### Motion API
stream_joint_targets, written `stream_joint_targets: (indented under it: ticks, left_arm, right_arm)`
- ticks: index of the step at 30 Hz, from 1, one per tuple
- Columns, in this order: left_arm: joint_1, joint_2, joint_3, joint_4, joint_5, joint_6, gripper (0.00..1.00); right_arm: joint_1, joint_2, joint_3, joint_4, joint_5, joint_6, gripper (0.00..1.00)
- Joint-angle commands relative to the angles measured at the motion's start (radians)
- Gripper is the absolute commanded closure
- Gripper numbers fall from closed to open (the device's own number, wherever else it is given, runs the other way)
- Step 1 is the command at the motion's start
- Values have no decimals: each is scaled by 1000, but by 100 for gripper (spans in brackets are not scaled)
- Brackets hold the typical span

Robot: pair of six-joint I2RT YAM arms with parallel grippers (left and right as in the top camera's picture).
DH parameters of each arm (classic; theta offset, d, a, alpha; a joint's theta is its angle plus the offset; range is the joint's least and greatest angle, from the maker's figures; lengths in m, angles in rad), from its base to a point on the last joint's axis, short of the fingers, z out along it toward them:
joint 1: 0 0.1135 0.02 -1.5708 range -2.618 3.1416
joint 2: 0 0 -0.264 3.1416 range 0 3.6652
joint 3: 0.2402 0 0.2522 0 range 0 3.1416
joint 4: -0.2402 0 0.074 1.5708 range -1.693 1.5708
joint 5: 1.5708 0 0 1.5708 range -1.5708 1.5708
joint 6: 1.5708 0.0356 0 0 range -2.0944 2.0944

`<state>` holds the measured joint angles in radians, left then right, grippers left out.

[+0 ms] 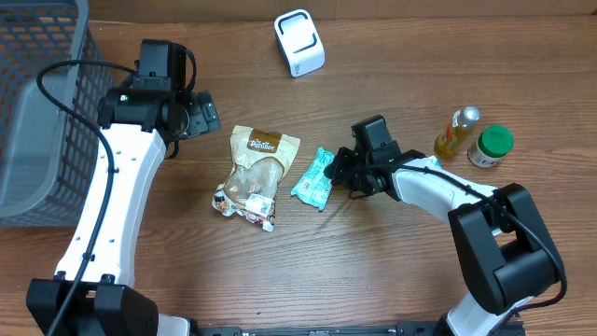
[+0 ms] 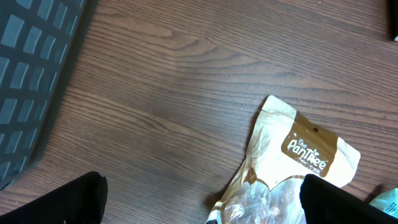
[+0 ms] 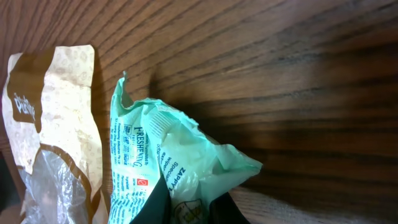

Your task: Scan the item barcode

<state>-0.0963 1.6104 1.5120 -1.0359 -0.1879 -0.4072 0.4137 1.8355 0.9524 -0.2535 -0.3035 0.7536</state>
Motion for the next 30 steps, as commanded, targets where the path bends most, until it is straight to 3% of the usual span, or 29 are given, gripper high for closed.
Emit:
stream_joint_targets:
  ticks: [1, 9, 10, 13, 18, 21, 24, 30]
  left_arm:
    - [-3, -1, 10, 0, -3, 26, 0]
    - [-3, -1, 10, 0, -3, 26, 0]
    - [-3, -1, 10, 0, -3, 26, 0]
    - [-3, -1, 10, 0, -3, 26, 1]
    - [-3, -1, 10, 0, -3, 26, 0]
    - [-3, -1, 10, 0, -3, 26, 0]
    - [-3, -1, 10, 0, -3, 26, 0]
    - [-3, -1, 10, 0, -3, 26, 0]
  right_arm:
    - [-11, 5, -21, -5, -35, -3, 96]
    - [-71, 5, -21, -4, -191, -78, 95]
    - [-74, 5, -21, -4, -184, -79, 91]
    - [-76, 5, -21, -1, -122, -78, 65]
    - [-67, 7, -22, 26, -32, -77, 58]
    - [-61, 7, -22, 32, 7, -76, 59]
    - [-60, 7, -22, 34, 35, -73, 71]
    - [-60, 7, -24, 55, 42, -74, 81]
